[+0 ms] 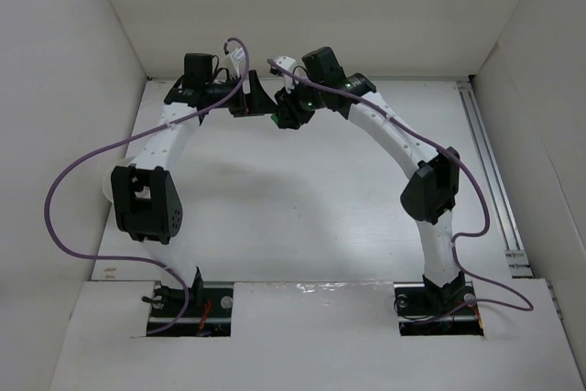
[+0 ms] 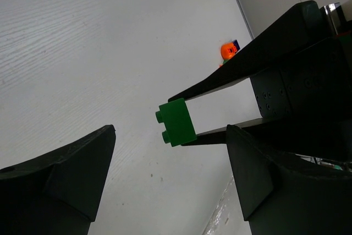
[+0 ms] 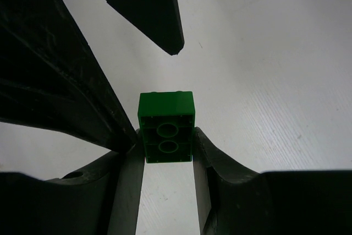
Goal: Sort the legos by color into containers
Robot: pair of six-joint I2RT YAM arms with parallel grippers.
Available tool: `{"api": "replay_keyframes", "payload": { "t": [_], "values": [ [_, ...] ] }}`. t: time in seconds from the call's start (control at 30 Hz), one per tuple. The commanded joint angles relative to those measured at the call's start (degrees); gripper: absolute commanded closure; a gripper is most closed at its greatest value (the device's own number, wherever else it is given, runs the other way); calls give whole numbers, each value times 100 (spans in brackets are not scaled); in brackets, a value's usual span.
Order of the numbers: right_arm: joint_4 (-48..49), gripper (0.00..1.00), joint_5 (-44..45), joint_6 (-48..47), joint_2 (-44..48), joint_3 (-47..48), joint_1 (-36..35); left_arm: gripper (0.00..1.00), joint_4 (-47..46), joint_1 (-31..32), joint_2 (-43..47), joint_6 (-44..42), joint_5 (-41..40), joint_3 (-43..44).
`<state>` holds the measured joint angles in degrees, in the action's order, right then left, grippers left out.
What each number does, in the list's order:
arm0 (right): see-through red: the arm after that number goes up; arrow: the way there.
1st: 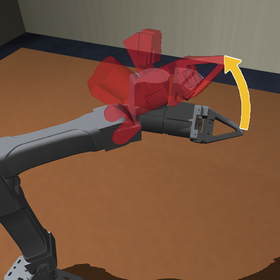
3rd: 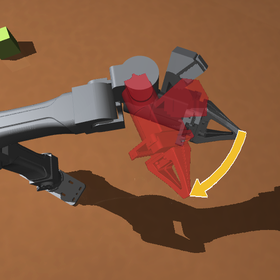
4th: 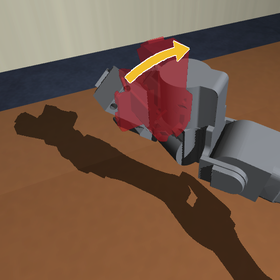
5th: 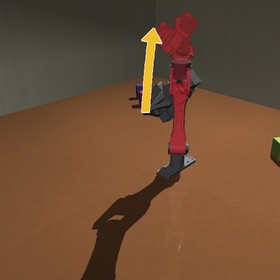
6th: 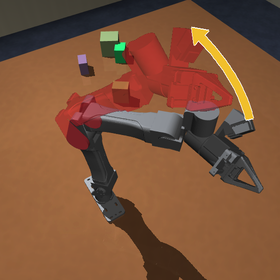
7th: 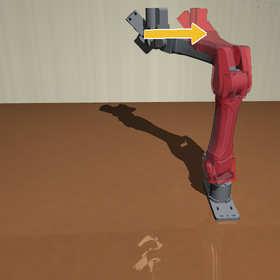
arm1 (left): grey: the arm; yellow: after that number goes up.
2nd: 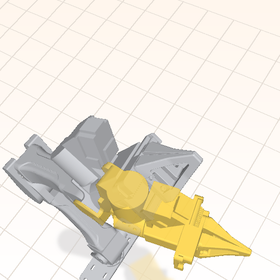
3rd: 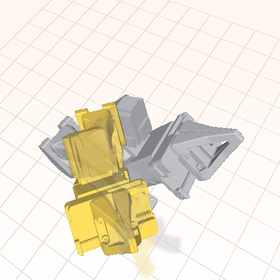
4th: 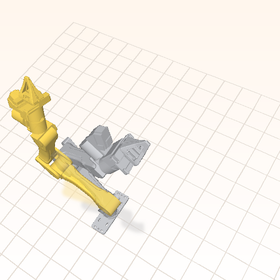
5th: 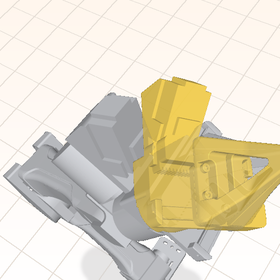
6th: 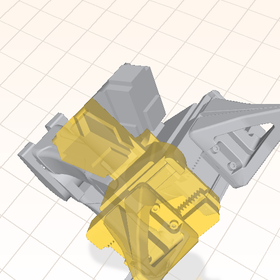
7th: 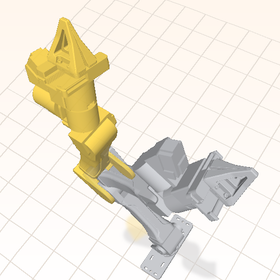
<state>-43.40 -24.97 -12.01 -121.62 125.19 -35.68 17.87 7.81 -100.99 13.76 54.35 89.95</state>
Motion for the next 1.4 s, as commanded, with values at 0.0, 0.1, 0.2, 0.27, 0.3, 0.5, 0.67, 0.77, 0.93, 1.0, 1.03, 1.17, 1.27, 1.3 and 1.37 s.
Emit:
{"api": "replay_keyframes", "payload": {
  "t": [0.0,0.1,0.2,0.27,0.3,0.5,0.67,0.77,0.93,1.0,1.03,1.17,1.27,1.3,1.37],
  "values": [
    [507,92,168,-134,411,94,-62,22,6,98,203,-110,76,137],
    [560,92,168,-135,464,41,-62,25,59,98,150,-110,76,137],
    [560,92,168,-135,464,41,-114,26,59,98,150,-110,76,137],
    [613,92,168,-135,464,41,-114,27,112,98,150,-110,76,137],
    [613,92,168,-196,464,41,-114,27,112,98,150,-110,76,137],
    [613,92,-17,-249,578,-11,-114,28,112,98,97,-110,76,137],
    [561,92,-121,-302,578,-12,-114,32,112,98,45,-110,76,137],
    [560,92,-175,-355,631,-82,-167,33,59,98,44,-110,208,189],
    [481,92,-175,-539,753,-345,-167,33,-3,98,44,-58,269,242],
    [481,92,-175,-539,806,-416,-167,33,-55,98,44,-58,269,242],
    [481,92,-175,-539,807,-416,-167,33,-55,98,44,-58,330,242],
    [648,92,-104,-592,807,-469,-167,42,-108,98,44,4,392,189],
    [842,92,54,-592,807,-530,-167,52,-108,98,44,4,454,189],
    [903,92,132,-592,859,-582,-167,53,-108,98,44,4,506,189],
    [973,92,203,-592,860,-635,-167,56,-108,98,44,-48,507,189]
  ]
}}
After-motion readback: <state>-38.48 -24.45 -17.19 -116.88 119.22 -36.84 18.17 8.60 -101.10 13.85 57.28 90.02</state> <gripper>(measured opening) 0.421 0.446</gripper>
